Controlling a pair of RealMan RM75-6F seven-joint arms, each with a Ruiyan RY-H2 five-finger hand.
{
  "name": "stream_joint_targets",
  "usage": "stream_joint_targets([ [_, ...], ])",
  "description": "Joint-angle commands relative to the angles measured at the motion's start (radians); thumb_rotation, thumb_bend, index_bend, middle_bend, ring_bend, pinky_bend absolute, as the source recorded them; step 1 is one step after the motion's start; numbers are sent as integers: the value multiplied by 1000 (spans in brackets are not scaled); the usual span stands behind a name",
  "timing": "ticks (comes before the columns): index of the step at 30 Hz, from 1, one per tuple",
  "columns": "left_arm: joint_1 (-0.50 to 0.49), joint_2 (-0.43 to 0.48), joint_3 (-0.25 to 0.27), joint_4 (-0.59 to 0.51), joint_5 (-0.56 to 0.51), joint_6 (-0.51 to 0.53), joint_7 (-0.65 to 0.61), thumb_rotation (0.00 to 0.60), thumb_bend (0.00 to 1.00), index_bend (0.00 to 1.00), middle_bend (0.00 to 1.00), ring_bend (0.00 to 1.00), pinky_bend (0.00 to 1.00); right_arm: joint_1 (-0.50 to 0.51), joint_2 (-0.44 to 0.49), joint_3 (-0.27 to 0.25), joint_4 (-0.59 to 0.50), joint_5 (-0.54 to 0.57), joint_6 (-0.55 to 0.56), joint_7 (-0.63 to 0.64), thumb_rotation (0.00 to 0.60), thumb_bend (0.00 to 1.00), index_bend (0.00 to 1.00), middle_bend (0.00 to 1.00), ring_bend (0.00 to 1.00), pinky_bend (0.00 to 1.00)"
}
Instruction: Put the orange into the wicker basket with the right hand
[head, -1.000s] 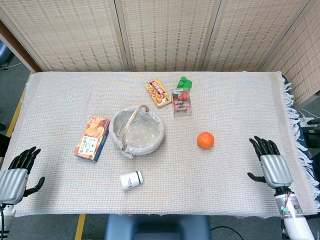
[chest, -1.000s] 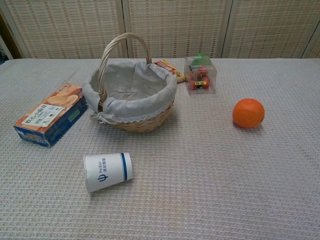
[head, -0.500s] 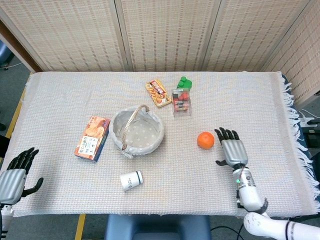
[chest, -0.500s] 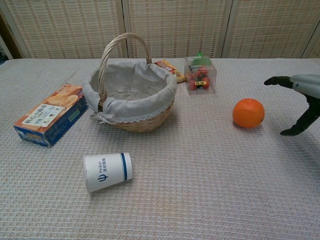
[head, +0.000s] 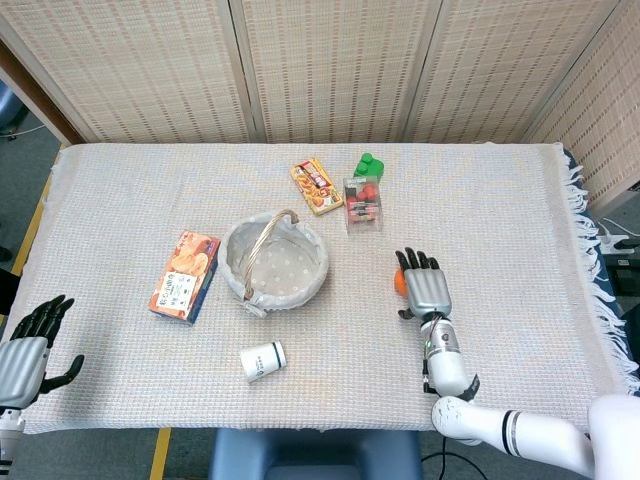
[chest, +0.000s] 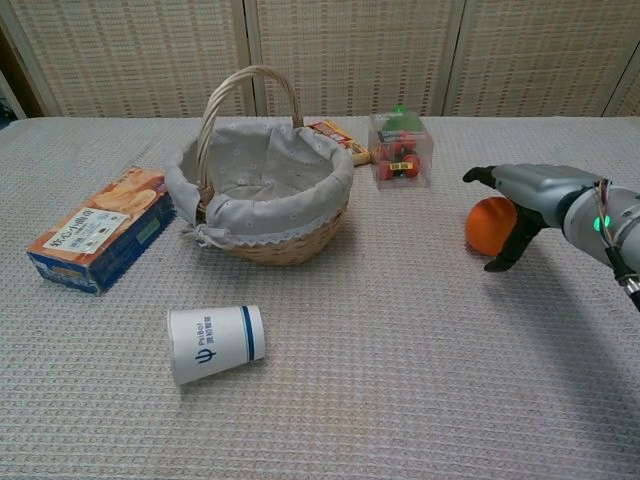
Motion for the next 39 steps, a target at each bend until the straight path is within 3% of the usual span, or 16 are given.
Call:
stream_joint_targets([
  [1, 0, 3, 0, -3, -1, -1, -6, 600, 349, 0, 0, 0, 109, 11, -26, -8, 44, -3, 5, 6, 600, 147, 7, 0, 0, 197],
  [4, 2, 5, 2, -5, 3, 1, -9, 600, 349, 0, 0, 0, 109, 19, -56, -7, 99, -23, 5, 33, 600, 260, 141, 24, 22, 292],
  [6, 3, 4, 2, -6, 6, 4, -10, 600, 348, 0, 0, 0, 109, 22, -82, -5, 139, -54, 14, 62, 600, 326, 341, 154, 151, 436],
  [8, 3, 4, 2, -6, 4, 4, -11, 600, 348, 0, 0, 0, 109, 22, -99, -1, 155, -75, 15, 93, 600, 364, 576, 372, 386, 650],
  [12, 4, 5, 2, -5, 1, 1, -15, 600, 345, 0, 0, 0, 109, 15, -102, -5, 154, -147, 36, 145, 600, 395, 777, 557, 584, 794],
  [16, 4, 6, 3, -5, 3, 1, -15, 600, 344, 0, 0, 0, 109, 6, -79, 19, 115, -203, 56, 212, 600, 398, 799, 591, 610, 812],
  [24, 0, 2, 2, -10, 4, -3, -6, 600, 340, 0, 0, 0, 109, 46, -77, 122, 25, -325, 134, 296, 600, 398, 791, 592, 606, 812],
  [31, -2, 0, 2, -16, 5, -5, -3, 600, 340, 0, 0, 0, 109, 152, -168, 188, 21, -327, 152, 219, 600, 398, 785, 592, 596, 811],
  [39, 0, 8, -1, -17, -9, -10, -31, 600, 336, 0, 0, 0, 109, 279, -320, 238, 143, -302, 144, 170, 600, 398, 780, 592, 586, 809],
])
